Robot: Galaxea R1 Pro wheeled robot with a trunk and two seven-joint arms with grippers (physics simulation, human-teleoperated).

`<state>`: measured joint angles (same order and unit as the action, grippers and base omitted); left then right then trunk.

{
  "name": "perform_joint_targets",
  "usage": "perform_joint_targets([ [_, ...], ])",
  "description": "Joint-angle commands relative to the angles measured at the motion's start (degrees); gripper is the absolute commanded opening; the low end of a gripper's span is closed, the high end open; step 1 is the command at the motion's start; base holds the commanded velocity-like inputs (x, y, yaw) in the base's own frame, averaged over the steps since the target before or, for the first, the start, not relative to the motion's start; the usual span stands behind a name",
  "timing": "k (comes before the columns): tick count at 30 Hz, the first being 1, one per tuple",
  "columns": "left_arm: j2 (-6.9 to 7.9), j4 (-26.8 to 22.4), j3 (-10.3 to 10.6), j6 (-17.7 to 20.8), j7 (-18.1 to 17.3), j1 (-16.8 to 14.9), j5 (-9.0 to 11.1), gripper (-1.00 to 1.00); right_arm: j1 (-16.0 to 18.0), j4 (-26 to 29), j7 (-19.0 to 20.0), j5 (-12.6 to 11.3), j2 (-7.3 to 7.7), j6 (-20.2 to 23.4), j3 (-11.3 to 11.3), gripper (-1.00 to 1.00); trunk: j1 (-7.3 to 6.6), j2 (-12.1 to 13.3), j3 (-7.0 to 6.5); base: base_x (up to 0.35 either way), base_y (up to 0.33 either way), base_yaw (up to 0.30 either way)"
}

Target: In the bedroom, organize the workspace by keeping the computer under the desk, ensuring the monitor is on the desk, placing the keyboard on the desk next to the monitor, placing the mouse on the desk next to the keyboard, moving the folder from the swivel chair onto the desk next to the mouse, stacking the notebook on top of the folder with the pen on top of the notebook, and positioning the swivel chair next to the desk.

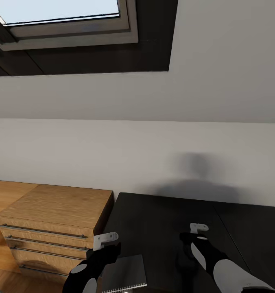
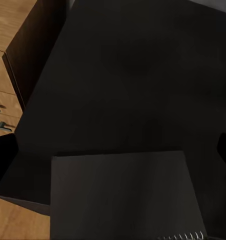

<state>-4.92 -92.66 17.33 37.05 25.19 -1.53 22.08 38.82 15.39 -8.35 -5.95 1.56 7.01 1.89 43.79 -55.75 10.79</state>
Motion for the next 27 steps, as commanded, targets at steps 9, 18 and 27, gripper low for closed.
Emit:
perform_joint_targets([
  [9,-0.09,-0.07,0.02,0.12,0.56,-0.05,0.60,1.00,0.52,-0.81,-0.26,-0.77,0.08,2.66,0.15,1.00,1.77,-3.27,1.52,0.000,0.000,0.000],
  [18,-0.09,-0.07,-0.08,0.12,0.56,-0.05,0.60,1.00,0.63,-0.64,-0.34,-1.14,0.10,7.92,-0.02,1.00,3.74,-6.88,3.14,0.000,0.000,0.000],
  [27,-0.09,-0.07,-0.07,0.12,0.56,-0.05,0.60,1.00,0.64,-0.62,-0.35,-1.31,0.11,9.98,-0.12,1.00,4.84,-8.88,4.03,0.000,0.000,0.000],
])
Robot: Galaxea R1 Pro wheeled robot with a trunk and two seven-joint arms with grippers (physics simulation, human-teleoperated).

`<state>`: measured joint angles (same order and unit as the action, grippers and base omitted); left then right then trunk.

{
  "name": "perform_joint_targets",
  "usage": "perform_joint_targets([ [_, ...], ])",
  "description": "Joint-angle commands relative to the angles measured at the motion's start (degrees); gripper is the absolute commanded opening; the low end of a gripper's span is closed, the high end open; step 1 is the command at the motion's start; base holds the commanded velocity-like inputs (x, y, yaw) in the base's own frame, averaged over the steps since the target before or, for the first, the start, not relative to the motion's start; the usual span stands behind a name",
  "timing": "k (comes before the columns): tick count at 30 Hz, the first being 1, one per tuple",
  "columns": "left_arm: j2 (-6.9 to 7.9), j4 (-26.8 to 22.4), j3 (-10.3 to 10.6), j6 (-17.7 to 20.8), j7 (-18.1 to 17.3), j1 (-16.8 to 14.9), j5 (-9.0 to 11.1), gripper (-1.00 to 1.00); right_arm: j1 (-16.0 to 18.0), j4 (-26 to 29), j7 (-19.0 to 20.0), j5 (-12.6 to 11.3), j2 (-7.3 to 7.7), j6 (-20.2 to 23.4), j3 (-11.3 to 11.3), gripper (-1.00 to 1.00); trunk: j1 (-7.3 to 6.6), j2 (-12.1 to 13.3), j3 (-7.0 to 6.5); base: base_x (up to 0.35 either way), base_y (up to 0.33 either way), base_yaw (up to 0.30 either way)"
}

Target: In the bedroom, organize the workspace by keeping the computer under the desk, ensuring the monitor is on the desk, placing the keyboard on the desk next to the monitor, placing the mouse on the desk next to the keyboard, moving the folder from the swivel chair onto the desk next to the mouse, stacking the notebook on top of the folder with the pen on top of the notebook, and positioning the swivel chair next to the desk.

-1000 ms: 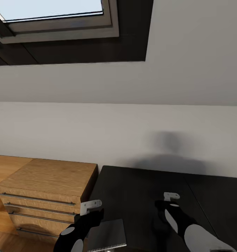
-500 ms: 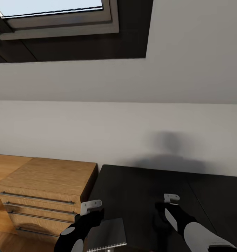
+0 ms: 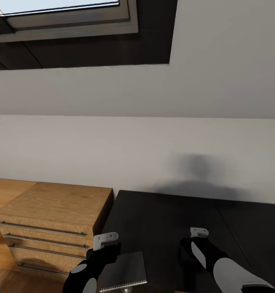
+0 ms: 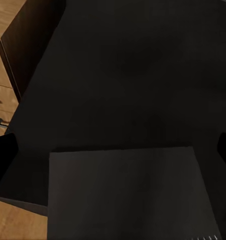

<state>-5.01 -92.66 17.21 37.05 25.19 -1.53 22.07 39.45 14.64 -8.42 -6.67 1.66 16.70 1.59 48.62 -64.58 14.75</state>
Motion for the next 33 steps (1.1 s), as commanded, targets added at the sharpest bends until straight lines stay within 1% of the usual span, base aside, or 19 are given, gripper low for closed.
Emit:
perform_joint_targets([
  [1,0.00,-0.06,0.06,0.12,0.56,-0.05,0.60,1.00,0.02,0.12,-0.26,-0.61,0.01,0.37,0.18,1.00,0.00,-0.05,0.08,0.000,0.000,0.000],
  [7,0.00,-0.06,0.02,0.12,0.56,-0.05,0.60,1.00,0.02,0.09,-0.20,-0.68,-0.05,0.70,0.15,1.00,0.00,-0.05,0.08,0.000,0.000,0.000],
  [18,0.02,-0.06,0.02,0.12,0.56,-0.05,0.60,1.00,0.02,0.12,-0.15,-0.79,-0.07,3.28,0.09,1.00,0.00,-0.05,0.08,0.000,0.000,0.000],
  [19,0.01,-0.06,0.02,0.12,0.56,-0.05,0.60,1.00,0.02,0.12,-0.14,-0.80,-0.07,3.33,0.09,-1.00,0.00,-0.05,0.08,0.000,0.000,0.000],
  [29,0.12,-0.06,-0.02,0.19,0.56,-0.05,0.60,1.00,0.02,0.29,-0.03,-0.81,0.10,3.51,0.00,-1.00,0.00,-0.05,0.08,0.000,0.000,0.000],
  [33,0.24,-0.06,-0.03,0.21,0.56,-0.05,0.60,1.00,0.02,0.83,1.63,-0.74,0.29,3.53,-0.07,-1.00,0.00,-0.05,0.08,0.000,0.000,0.000],
])
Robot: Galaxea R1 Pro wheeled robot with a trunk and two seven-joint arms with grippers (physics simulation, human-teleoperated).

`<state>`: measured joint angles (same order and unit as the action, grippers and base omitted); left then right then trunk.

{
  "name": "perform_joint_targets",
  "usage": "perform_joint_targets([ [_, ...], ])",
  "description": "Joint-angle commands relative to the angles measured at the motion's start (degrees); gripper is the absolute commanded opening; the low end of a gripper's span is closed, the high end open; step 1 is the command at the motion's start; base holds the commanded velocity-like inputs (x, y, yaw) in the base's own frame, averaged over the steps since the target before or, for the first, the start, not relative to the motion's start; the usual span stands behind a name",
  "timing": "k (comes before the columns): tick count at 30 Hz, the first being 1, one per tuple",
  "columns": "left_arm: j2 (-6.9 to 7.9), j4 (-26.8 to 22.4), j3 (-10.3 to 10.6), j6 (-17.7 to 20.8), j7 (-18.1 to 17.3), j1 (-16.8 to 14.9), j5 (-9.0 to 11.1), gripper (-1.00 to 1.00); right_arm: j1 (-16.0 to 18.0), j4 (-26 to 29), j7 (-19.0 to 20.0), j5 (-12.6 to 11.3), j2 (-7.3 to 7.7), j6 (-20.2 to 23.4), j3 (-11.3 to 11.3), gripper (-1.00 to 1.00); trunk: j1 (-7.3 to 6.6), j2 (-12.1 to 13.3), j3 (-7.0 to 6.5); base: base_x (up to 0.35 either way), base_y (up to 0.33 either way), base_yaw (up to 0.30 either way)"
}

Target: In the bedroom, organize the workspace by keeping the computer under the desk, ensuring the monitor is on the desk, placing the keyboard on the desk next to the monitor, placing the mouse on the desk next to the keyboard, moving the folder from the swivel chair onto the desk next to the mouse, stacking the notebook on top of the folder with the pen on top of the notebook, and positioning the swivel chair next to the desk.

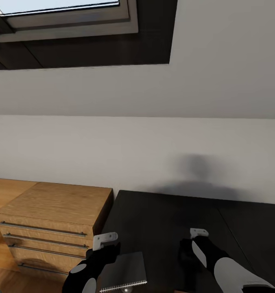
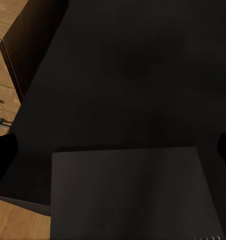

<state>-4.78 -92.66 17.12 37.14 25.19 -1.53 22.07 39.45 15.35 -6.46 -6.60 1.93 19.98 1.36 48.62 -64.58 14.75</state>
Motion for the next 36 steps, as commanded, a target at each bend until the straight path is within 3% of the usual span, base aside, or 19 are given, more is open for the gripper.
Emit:
perform_joint_targets([
  [1,0.01,-0.07,-0.01,0.12,0.56,-0.05,0.60,1.00,0.01,0.20,-0.05,-0.80,0.09,0.24,0.15,-1.00,0.00,-0.05,0.08,0.000,0.000,0.000],
  [6,0.08,-0.07,-0.30,0.13,0.57,-0.05,0.60,1.00,0.01,0.36,0.47,-0.79,0.32,0.23,0.13,-1.00,0.00,-0.05,0.08,0.000,0.000,0.000],
  [22,0.12,-0.07,-0.50,0.13,0.59,-0.05,0.60,1.00,0.01,1.91,2.63,-0.79,0.87,0.23,0.01,-1.00,-3.51,6.37,-2.79,0.000,0.000,0.000],
  [28,0.12,-0.07,-0.59,0.19,0.64,-0.05,0.59,1.00,-0.28,15.35,2.63,-0.72,2.03,1.99,-2.54,-1.00,-4.83,8.77,-3.87,0.000,0.000,0.000],
  [31,0.12,-0.07,-0.60,0.18,0.65,-0.04,0.58,1.00,-5.28,30.06,2.60,-0.92,2.15,8.53,-3.51,-1.00,-5.49,9.97,-4.41,-0.092,0.000,0.000],
  [32,0.12,-0.07,-0.60,0.19,0.65,-0.04,0.57,1.00,-6.47,32.49,2.58,-1.16,2.14,9.66,-3.75,-1.00,-5.71,10.38,-4.59,-0.208,0.000,0.000],
  [34,0.12,-0.07,-0.60,0.20,0.65,-0.05,0.56,1.00,-10.78,41.72,2.49,-3.31,2.02,13.71,-5.33,-1.00,-6.14,11.18,-4.95,-0.270,0.000,0.000],
  [36,0.12,-0.07,-0.60,0.18,0.65,-0.05,0.58,1.00,-14.18,50.34,2.43,-8.05,1.99,19.56,-7.04,-1.00,-6.58,11.98,-5.31,-0.317,0.000,0.000],
])
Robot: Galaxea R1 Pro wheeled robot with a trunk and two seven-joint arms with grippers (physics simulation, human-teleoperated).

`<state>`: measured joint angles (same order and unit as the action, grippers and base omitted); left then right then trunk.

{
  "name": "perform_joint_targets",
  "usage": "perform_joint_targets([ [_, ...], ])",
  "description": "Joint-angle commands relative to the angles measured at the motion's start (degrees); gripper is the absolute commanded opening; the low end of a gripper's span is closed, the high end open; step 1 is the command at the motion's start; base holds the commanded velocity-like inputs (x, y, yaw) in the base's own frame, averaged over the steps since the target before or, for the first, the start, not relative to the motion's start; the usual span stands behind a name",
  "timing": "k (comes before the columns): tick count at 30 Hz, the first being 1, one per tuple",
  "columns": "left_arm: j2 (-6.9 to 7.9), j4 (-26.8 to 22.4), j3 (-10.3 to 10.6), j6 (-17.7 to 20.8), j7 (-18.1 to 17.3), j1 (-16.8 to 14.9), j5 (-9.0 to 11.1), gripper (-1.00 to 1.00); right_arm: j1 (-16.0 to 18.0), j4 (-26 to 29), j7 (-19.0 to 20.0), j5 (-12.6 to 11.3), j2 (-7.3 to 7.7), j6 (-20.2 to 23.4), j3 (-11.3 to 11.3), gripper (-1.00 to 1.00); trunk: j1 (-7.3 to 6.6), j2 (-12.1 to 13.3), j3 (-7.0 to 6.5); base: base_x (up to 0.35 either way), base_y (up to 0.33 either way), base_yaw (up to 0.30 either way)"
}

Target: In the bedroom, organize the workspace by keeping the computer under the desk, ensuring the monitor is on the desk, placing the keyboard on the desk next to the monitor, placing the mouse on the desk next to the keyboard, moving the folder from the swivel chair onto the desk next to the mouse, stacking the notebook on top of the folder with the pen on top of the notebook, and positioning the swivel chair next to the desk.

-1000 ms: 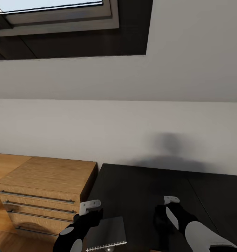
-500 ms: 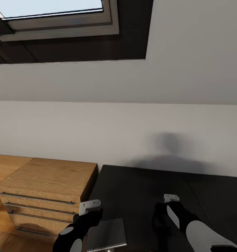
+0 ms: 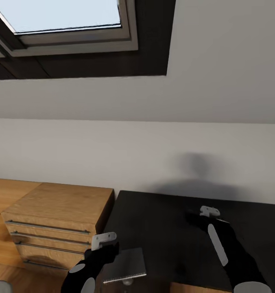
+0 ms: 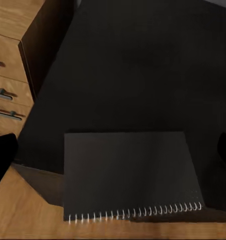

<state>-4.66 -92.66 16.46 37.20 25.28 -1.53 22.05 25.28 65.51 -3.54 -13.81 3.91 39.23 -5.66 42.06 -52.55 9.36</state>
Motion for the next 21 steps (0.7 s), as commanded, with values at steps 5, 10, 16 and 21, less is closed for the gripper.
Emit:
perform_joint_targets([
  [5,0.00,-0.07,0.06,0.09,0.56,-0.06,0.62,1.00,-1.11,3.20,-0.48,-3.53,0.06,3.67,-0.58,-1.00,-1.13,1.96,-0.81,-0.333,0.000,0.000],
  [10,0.00,-0.07,0.06,0.15,0.56,-0.06,0.63,1.00,-1.27,4.70,-0.50,-4.27,-0.52,4.18,-2.50,-1.00,-2.22,3.96,-1.71,-0.337,0.000,0.000],
  [16,0.00,0.01,0.16,0.23,0.56,-0.05,0.63,1.00,-1.28,5.78,-0.54,-4.30,-1.46,4.11,-3.21,-1.00,-2.88,5.16,-2.25,-0.205,0.000,-0.108],
  [21,-0.08,0.02,0.48,0.17,0.56,-0.05,0.65,1.00,-1.28,5.92,-0.58,-4.30,-1.43,4.19,-3.25,-1.00,-2.88,5.16,-2.25,-0.001,0.000,-0.034],
])
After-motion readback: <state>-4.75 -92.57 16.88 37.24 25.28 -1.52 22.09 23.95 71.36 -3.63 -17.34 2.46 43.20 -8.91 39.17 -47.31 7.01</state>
